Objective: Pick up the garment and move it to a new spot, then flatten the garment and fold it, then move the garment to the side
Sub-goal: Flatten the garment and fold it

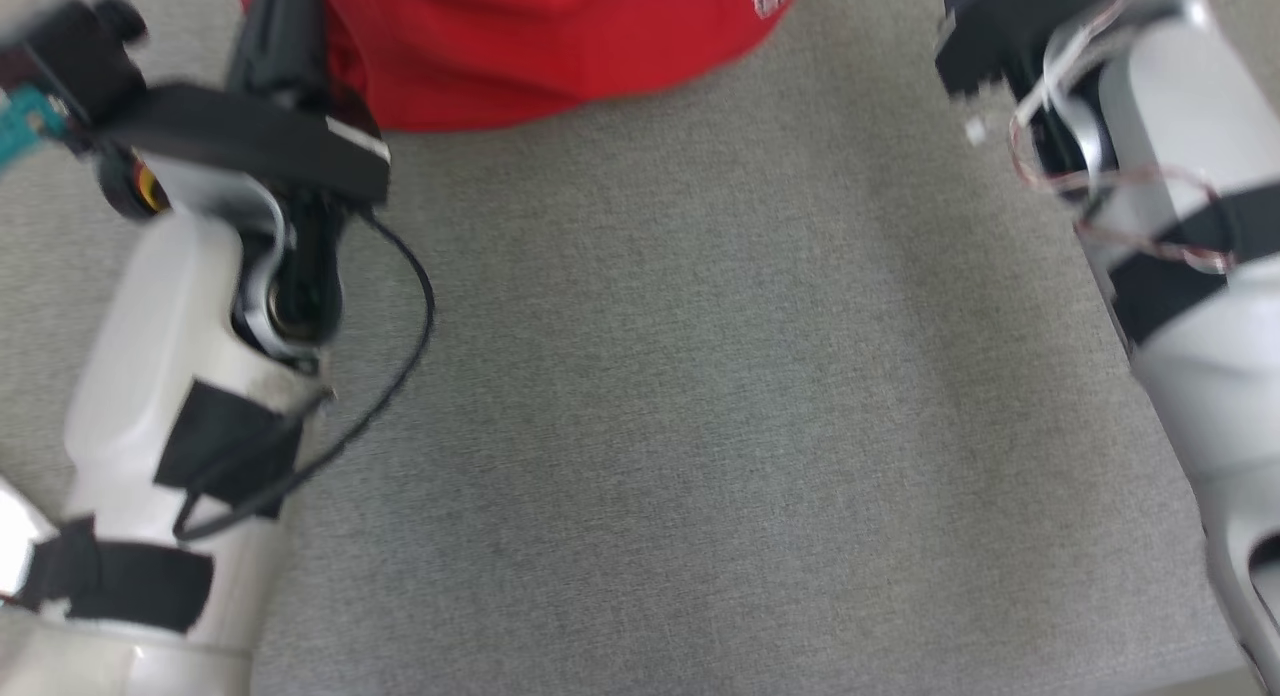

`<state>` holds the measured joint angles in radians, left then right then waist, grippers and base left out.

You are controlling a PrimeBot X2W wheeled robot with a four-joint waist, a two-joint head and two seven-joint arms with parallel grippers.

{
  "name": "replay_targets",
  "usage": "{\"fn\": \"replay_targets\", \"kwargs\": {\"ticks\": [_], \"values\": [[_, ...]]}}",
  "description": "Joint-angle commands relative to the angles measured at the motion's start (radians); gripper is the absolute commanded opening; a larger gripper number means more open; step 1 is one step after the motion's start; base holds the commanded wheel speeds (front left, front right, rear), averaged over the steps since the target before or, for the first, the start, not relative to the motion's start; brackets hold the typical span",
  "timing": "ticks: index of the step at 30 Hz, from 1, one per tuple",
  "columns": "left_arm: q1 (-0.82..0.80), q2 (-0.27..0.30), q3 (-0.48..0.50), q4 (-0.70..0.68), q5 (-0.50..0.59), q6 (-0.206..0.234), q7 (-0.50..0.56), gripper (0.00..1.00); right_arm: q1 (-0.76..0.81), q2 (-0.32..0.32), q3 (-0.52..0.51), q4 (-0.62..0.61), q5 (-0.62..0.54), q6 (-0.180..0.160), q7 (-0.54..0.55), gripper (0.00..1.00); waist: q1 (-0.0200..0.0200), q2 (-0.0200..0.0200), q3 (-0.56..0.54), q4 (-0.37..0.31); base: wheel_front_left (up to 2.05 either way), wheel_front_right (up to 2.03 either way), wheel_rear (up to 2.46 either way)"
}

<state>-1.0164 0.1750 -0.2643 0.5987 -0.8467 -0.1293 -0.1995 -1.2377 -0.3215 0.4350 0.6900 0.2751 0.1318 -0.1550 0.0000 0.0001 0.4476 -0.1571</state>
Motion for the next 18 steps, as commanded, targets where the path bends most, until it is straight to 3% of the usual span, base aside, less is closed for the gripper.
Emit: {"fn": "replay_targets", "kwargs": {"ticks": [1,11,18], "values": [[0.043,-0.001,-0.007,-0.02,-0.041,-0.001,0.009,0.0,0.047,-0.025,0.018,-0.036,0.036,-0.002,0.025,0.0,0.0,-0.0001,-0.033,0.024,0.0,0.0,0.0],[0.346,0.058,-0.064,-0.174,-0.192,-0.001,0.071,0.0,0.44,-0.259,0.006,-0.402,0.248,-0.002,0.26,0.0,0.0,-0.0001,-0.142,0.063,0.0,0.0,0.0],[0.522,0.088,-0.12,-0.268,-0.204,0.012,0.141,0.0,0.693,-0.305,-0.116,-0.587,0.321,-0.002,0.376,0.0,0.0,-0.0001,-0.189,0.078,0.0,0.0,0.0]]}}
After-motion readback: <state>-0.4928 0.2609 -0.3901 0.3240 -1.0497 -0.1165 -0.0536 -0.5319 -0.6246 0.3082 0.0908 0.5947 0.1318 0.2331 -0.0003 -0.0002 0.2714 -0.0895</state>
